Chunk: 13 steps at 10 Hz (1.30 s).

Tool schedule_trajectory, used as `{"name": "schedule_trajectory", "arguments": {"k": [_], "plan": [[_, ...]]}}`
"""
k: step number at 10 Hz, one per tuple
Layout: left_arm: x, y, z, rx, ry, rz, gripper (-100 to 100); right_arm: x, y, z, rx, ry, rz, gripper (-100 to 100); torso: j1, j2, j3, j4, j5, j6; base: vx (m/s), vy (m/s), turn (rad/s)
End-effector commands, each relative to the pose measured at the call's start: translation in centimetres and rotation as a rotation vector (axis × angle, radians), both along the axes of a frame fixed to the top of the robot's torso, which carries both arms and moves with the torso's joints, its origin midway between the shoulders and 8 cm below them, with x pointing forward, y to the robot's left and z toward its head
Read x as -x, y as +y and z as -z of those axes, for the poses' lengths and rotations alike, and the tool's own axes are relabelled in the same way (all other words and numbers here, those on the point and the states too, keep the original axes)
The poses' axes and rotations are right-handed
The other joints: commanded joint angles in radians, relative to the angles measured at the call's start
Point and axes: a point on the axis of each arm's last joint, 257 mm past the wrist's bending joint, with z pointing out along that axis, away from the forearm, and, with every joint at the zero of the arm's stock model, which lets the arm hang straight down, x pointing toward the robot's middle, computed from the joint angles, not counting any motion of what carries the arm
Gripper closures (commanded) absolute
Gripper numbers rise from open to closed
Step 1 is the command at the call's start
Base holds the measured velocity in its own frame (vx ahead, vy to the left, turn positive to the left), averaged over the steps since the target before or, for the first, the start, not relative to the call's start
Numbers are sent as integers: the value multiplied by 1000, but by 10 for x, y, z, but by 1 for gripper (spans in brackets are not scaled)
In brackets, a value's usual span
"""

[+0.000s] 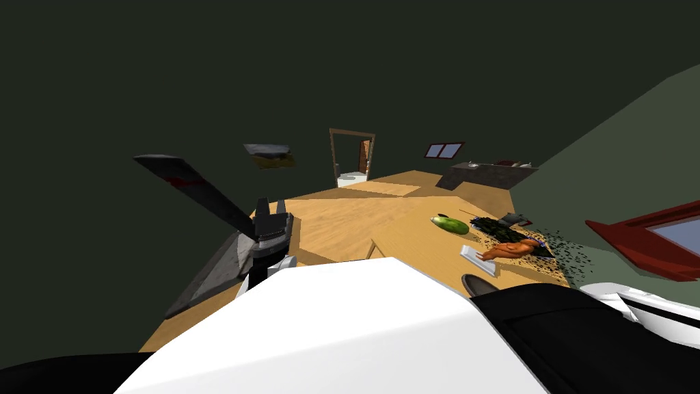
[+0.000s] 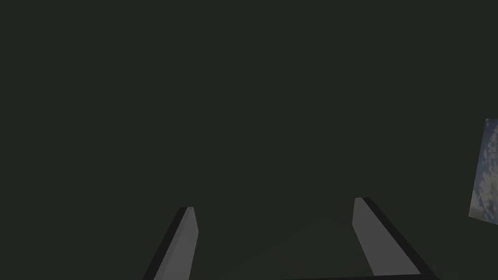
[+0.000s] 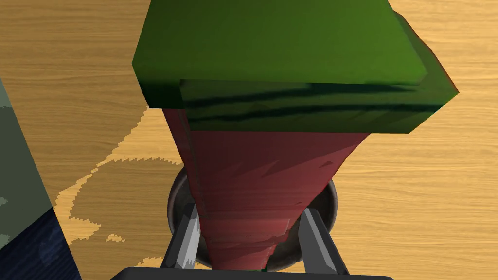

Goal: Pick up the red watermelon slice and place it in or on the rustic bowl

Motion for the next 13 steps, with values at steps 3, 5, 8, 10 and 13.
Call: {"name": "schedule_trajectory", "arguments": {"k": [3,5,8,10,13], "plan": [[0,0,0,0,0,0,0,-8,-4,-8,4,-21,46,100,1,1,0,0,2,0,-87,-51,67],[0,0,0,0,0,0,0,-21,2,-8,-17,-41,67,100,4,-1,-1,-1,3,1,-70,-44,58],[0,0,0,0,0,0,0,-36,6,-13,-36,-67,115,100,2,2,1,1,4,1,-138,-83,129],[0,0,0,0,0,0,0,-42,8,-15,-46,-76,135,100,5,2,1,0,6,2,-99,-59,54],[0,0,0,0,0,0,0,-54,13,-18,-67,-94,176,100,7,1,1,0,8,1,-111,-68,111]]}}
